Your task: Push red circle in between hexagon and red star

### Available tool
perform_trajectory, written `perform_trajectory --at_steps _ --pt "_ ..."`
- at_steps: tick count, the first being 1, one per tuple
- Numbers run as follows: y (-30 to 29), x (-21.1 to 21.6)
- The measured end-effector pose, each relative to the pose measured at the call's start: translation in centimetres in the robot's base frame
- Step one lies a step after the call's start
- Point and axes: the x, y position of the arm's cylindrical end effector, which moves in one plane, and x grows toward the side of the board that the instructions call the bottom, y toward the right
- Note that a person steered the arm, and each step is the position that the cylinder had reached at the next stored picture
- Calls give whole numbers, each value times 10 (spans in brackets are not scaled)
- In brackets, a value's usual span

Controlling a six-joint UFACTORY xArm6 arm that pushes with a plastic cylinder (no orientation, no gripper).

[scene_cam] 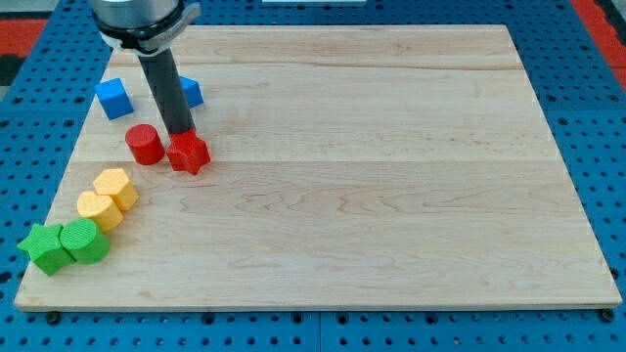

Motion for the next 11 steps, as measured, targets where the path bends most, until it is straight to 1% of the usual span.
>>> perform_trajectory --at_steps 1,2,3,5,7,8,9,10,11 --pt "-40 -19" --pt "-83 -27" --pt "-108 -21" --pt "-54 -5" --pt "-58 29" --pt "-69 29" --pt "-93 31" --pt "-85 48" --pt "-52 57"
